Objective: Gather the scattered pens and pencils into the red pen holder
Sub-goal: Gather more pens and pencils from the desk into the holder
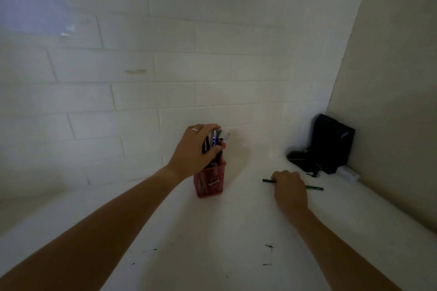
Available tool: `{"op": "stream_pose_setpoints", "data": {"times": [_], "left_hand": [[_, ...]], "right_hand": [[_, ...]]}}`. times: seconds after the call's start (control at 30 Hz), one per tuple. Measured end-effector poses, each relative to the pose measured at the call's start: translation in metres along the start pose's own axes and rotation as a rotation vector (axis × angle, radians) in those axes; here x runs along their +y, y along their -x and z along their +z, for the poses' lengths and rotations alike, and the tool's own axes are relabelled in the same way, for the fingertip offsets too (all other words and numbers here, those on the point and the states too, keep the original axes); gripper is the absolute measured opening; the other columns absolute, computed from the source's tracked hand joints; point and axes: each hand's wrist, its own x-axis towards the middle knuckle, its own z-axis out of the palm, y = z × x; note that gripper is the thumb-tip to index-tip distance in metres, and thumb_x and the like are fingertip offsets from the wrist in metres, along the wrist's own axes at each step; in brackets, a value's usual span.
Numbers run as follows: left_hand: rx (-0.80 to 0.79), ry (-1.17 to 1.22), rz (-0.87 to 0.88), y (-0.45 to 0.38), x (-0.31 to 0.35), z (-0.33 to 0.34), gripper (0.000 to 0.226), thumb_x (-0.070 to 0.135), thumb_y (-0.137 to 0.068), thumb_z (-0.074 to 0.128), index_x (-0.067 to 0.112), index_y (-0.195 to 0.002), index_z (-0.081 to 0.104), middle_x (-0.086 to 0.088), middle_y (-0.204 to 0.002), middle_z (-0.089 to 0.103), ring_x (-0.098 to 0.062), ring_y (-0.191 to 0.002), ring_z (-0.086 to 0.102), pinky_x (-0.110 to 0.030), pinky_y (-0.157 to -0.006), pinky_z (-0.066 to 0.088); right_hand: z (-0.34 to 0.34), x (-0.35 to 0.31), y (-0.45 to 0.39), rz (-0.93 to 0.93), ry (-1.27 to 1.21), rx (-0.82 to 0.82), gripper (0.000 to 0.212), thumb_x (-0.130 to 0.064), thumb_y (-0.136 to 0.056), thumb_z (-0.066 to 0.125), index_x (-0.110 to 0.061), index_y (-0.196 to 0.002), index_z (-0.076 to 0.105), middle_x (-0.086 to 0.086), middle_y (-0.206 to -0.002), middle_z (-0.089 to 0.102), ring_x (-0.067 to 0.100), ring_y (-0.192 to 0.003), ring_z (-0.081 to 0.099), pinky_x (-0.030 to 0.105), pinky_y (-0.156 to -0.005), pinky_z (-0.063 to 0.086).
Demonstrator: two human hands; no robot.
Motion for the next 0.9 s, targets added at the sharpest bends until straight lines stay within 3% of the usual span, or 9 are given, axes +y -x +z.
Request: {"op": "stream_pose_setpoints", "data": {"times": [0.1,0.17,0.27,0.37,0.4,0.47,0.53,0.7,0.9], "left_hand": [[-0.080,0.169,-0.060,-0.001,0.002,-0.013,0.078,0.037,-0.082,0.076,0.035,-0.150,0.037,-0.003,-0.148,0.038,-0.021,-0.138,0.032,-0.030,-0.111,0.027],[-0.051,0.257,-0.094,-0.001,0.006,-0.023,0.091,0.039,-0.077,0.081,0.039,-0.152,0.029,-0.001,-0.152,0.030,-0.018,-0.141,0.026,-0.030,-0.112,0.024],[0.000,0.294,-0.126,0.002,0.007,-0.031,0.101,0.041,-0.068,0.087,0.041,-0.151,0.028,0.001,-0.150,0.028,-0.019,-0.141,0.027,-0.034,-0.114,0.028],[-0.089,0.281,-0.189,0.010,0.000,-0.029,0.110,0.043,-0.059,0.091,0.041,-0.150,0.030,-0.003,-0.147,0.027,-0.022,-0.135,0.034,-0.037,-0.112,0.038],[-0.132,0.269,-0.205,0.013,-0.002,-0.027,0.110,0.041,-0.058,0.092,0.039,-0.150,0.031,-0.005,-0.145,0.028,-0.022,-0.131,0.038,-0.036,-0.109,0.042],[-0.191,0.256,-0.233,0.018,-0.003,-0.023,0.105,0.030,-0.061,0.093,0.031,-0.148,0.036,-0.008,-0.140,0.034,-0.019,-0.116,0.046,-0.018,-0.098,0.045],[-0.200,0.229,-0.245,0.018,-0.002,-0.021,0.091,0.021,-0.066,0.091,0.026,-0.142,0.042,-0.007,-0.134,0.038,-0.017,-0.107,0.049,-0.004,-0.083,0.039],[-0.196,0.212,-0.241,0.019,0.004,-0.020,0.075,0.014,-0.068,0.087,0.019,-0.132,0.048,-0.008,-0.128,0.040,-0.020,-0.108,0.047,-0.027,-0.096,0.045],[-0.170,0.194,-0.232,0.020,0.009,-0.018,0.072,0.015,-0.067,0.087,0.018,-0.128,0.050,-0.007,-0.128,0.040,-0.022,-0.107,0.050,-0.031,-0.097,0.046]], "right_hand": [[-0.009,-0.012,0.001,-0.079,0.057,-0.029,0.021,-0.010,-0.098,0.046,-0.022,-0.104,0.062,-0.002,-0.104,0.063,0.018,-0.097,0.058,0.029,-0.079,0.044],[-0.024,-0.024,-0.001,-0.100,-0.037,0.026,0.011,-0.015,-0.098,0.050,-0.018,-0.099,0.061,0.002,-0.101,0.063,0.020,-0.093,0.059,0.031,-0.076,0.047],[-0.064,-0.051,-0.004,-0.089,-0.421,0.257,0.004,-0.015,-0.094,0.057,-0.013,-0.093,0.055,0.004,-0.089,0.059,0.021,-0.079,0.056,0.033,-0.065,0.047],[-0.118,-0.083,-0.005,-0.023,-0.857,0.431,0.009,-0.012,-0.095,0.058,-0.013,-0.092,0.049,-0.003,-0.076,0.057,0.005,-0.064,0.053,0.016,-0.057,0.040],[-0.133,-0.093,-0.005,-0.005,-0.977,0.471,0.010,-0.013,-0.095,0.058,-0.013,-0.093,0.048,-0.005,-0.074,0.057,0.002,-0.061,0.055,0.010,-0.055,0.039],[-0.152,-0.110,-0.002,-0.019,-1.119,0.514,0.009,-0.014,-0.096,0.057,-0.014,-0.096,0.048,-0.006,-0.076,0.061,-0.001,-0.064,0.059,0.006,-0.056,0.041],[-0.157,-0.122,0.003,-0.076,-1.141,0.517,0.010,-0.013,-0.096,0.057,-0.015,-0.096,0.048,-0.003,-0.079,0.064,0.003,-0.070,0.062,0.006,-0.058,0.042],[-0.135,-0.136,0.005,-0.146,-1.051,0.408,0.006,-0.011,-0.096,0.057,-0.011,-0.096,0.051,0.000,-0.079,0.063,0.008,-0.068,0.062,0.012,-0.056,0.046],[-0.108,-0.149,0.008,-0.134,-0.853,0.217,0.005,-0.017,-0.092,0.063,-0.018,-0.097,0.061,-0.005,-0.088,0.064,0.011,-0.076,0.062,0.015,-0.063,0.045]]}}
